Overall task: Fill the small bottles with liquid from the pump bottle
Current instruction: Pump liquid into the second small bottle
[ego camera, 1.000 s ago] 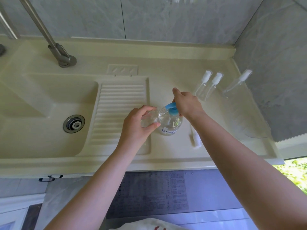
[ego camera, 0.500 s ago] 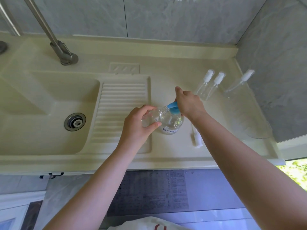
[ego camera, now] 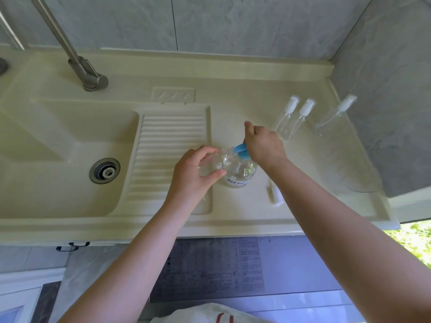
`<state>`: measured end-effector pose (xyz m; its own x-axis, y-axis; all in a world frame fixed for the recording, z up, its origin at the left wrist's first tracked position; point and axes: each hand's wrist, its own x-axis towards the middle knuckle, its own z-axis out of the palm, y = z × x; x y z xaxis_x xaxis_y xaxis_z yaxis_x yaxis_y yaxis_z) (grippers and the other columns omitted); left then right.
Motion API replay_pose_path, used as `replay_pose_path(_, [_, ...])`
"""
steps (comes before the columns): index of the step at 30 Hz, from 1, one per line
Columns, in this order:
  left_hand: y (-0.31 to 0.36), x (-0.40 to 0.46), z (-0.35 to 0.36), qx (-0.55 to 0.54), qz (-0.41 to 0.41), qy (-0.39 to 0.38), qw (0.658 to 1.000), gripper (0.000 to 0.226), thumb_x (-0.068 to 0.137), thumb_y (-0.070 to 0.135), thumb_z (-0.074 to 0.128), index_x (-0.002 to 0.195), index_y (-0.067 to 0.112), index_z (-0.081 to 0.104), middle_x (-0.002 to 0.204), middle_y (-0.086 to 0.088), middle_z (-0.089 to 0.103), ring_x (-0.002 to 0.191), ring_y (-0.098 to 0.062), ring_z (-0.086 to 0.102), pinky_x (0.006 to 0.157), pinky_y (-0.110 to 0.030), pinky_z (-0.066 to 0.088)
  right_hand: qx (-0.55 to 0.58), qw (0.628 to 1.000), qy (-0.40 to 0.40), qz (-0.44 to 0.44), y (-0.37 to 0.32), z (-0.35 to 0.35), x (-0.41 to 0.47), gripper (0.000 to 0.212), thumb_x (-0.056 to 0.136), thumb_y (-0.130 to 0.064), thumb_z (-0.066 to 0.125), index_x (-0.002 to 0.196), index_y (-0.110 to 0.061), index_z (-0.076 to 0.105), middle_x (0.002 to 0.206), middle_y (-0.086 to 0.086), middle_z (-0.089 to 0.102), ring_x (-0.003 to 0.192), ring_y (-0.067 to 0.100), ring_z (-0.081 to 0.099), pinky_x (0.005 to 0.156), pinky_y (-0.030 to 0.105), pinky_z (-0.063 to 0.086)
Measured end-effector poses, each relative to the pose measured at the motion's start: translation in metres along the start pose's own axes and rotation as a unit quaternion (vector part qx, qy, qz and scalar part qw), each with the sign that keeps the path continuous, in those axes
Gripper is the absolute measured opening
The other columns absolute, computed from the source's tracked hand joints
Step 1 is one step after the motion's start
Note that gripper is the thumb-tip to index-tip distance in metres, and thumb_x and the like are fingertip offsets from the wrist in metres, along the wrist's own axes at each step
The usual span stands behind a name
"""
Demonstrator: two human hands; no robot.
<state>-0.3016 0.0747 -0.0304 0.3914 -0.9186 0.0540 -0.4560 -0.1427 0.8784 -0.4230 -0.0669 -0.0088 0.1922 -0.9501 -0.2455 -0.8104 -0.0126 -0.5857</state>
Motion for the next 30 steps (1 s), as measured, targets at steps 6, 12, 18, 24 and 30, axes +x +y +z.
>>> replay_pose_path(6, [0.005, -0.001, -0.002, -0.005, 0.000, 0.008, 1.000, 0.039, 0.075, 0.020, 0.082, 0.110, 0.029, 0.066, 0.107, 0.009, 0.065, 0.101, 0.006, 0.057, 0.085, -0.002, 0.037, 0.007, 0.999, -0.027, 0.022, -0.003, -0.008, -0.001, 0.056, 0.090, -0.054, 0.024, 0.085, -0.017, 0.065, 0.093, 0.014, 0.069, 0.089, 0.038, 0.065, 0.092, 0.041, 0.050])
replay_pose_path(12, [0.004, -0.002, -0.001, -0.006, -0.004, 0.003, 1.000, 0.038, 0.076, 0.020, 0.082, 0.109, 0.030, 0.066, 0.107, 0.010, 0.065, 0.102, 0.004, 0.057, 0.084, -0.003, 0.038, -0.049, 0.998, 0.017, -0.042, -0.002, -0.004, -0.003, 0.041, 0.105, -0.036, 0.018, 0.091, -0.010, 0.048, 0.090, 0.013, 0.054, 0.081, 0.032, 0.047, 0.072, 0.037, 0.038])
replay_pose_path(18, [0.004, -0.002, 0.001, 0.000, -0.005, 0.002, 1.000, 0.038, 0.075, 0.020, 0.082, 0.110, 0.027, 0.066, 0.105, 0.008, 0.064, 0.099, 0.005, 0.057, 0.082, 0.000, 0.034, -0.121, 0.990, 0.012, -0.073, -0.009, -0.008, -0.011, 0.044, 0.105, -0.036, 0.015, 0.094, -0.009, 0.048, 0.092, 0.016, 0.053, 0.096, 0.039, 0.058, 0.082, 0.044, 0.046])
replay_pose_path(24, [0.005, -0.003, 0.002, 0.013, -0.007, 0.001, 1.000, 0.038, 0.075, 0.020, 0.082, 0.110, 0.027, 0.066, 0.105, 0.007, 0.064, 0.097, 0.005, 0.055, 0.079, 0.001, 0.033, -0.137, 0.988, -0.035, -0.066, -0.016, -0.016, -0.016, 0.047, 0.106, -0.035, 0.018, 0.100, -0.005, 0.054, 0.095, 0.019, 0.058, 0.098, 0.040, 0.061, 0.082, 0.042, 0.049])
replay_pose_path(30, [0.004, -0.001, 0.001, 0.010, -0.005, 0.006, 1.000, 0.038, 0.076, 0.022, 0.082, 0.109, 0.027, 0.066, 0.107, 0.008, 0.064, 0.100, -0.003, 0.059, 0.079, 0.001, 0.034, 0.046, 0.994, -0.098, -0.016, -0.015, -0.033, -0.012, 0.050, 0.101, -0.047, 0.036, 0.085, -0.013, 0.070, 0.085, 0.009, 0.067, 0.076, 0.023, 0.060, 0.077, 0.032, 0.049])
